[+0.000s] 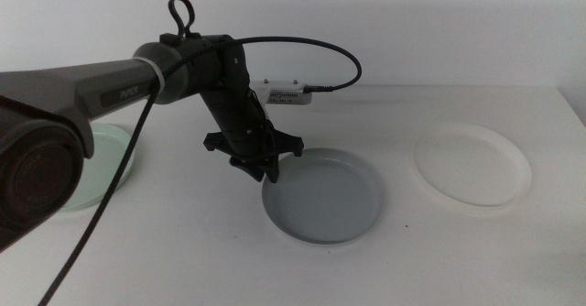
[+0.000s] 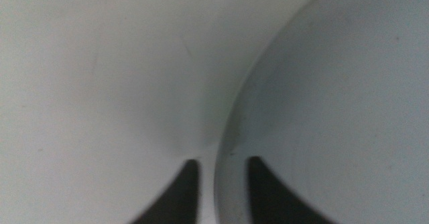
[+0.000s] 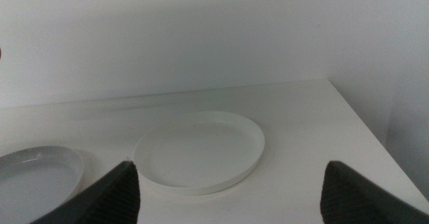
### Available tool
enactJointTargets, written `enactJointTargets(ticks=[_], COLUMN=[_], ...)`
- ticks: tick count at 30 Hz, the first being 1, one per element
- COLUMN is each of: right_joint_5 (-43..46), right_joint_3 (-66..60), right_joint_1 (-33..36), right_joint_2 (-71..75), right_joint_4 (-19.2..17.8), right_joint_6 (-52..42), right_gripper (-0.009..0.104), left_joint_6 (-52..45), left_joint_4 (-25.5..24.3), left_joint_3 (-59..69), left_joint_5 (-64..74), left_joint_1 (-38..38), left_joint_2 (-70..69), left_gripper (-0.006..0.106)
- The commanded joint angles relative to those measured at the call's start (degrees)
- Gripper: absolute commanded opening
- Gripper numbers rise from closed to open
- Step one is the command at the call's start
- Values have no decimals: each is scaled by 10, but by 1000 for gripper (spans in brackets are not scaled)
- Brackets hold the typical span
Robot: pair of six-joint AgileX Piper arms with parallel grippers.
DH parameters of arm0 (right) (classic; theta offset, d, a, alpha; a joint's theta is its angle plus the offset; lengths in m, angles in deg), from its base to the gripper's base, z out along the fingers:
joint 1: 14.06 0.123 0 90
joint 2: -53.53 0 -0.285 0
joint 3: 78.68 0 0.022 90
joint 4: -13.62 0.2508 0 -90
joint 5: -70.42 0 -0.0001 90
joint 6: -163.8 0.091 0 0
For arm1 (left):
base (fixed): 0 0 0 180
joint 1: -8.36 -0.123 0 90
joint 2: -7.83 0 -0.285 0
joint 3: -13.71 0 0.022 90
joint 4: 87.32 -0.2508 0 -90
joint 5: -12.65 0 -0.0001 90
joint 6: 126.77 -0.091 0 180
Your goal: Stack the three bowls on top of each other.
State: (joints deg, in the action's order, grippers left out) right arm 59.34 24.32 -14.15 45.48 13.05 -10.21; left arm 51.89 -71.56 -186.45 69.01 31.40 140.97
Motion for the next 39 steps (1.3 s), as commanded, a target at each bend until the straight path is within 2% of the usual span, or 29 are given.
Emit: enactJointTargets(ticks=[1, 5, 6, 9, 11, 13, 15, 17, 22, 28, 32, 39], right_joint_5=[7, 7, 7, 7, 7, 7, 7, 7, 7, 7, 7, 7], right_joint_3=[-2, -2, -2, -2, -2, -2, -2, -2, -2, -2, -2, -2], right_joint_1=[1, 1, 1, 1, 1, 1, 1, 1, 1, 1, 1, 1], right_joint_2=[3, 3, 3, 3, 3, 3, 3, 3, 3, 3, 3, 3], right_joint_4=[-3, -3, -3, -3, -3, -3, -3, -3, -3, -3, -3, -3], right_joint_6=[-4, -4, -4, -4, -4, -4, -4, -4, -4, -4, -4, -4], right_gripper=[89, 89, 89, 89, 89, 89, 89, 89, 89, 89, 89, 89], left_joint_6=[-14, -27, -29, -24, 5, 50, 55, 25, -58, -76, -108, -122], left_joint_4=[12, 2, 2, -29, -83, -158, -184, -173, -97, -63, -32, -22], left_joint_3=[-5, -5, -5, -5, -5, -5, -5, -5, -5, -4, -4, -4], left_joint_5=[9, 39, 48, 73, 93, 105, 107, 111, 124, 108, 92, 38], left_joint_1=[-9, -33, -42, -71, -92, -124, -163, -211, -340, -427, -447, -447], left_joint_2=[-4, -36, -52, -119, -162, -200, -220, -228, -205, -138, -82, -16], left_gripper=[40, 91, 94, 94, 94, 94, 94, 94, 94, 94, 94, 89])
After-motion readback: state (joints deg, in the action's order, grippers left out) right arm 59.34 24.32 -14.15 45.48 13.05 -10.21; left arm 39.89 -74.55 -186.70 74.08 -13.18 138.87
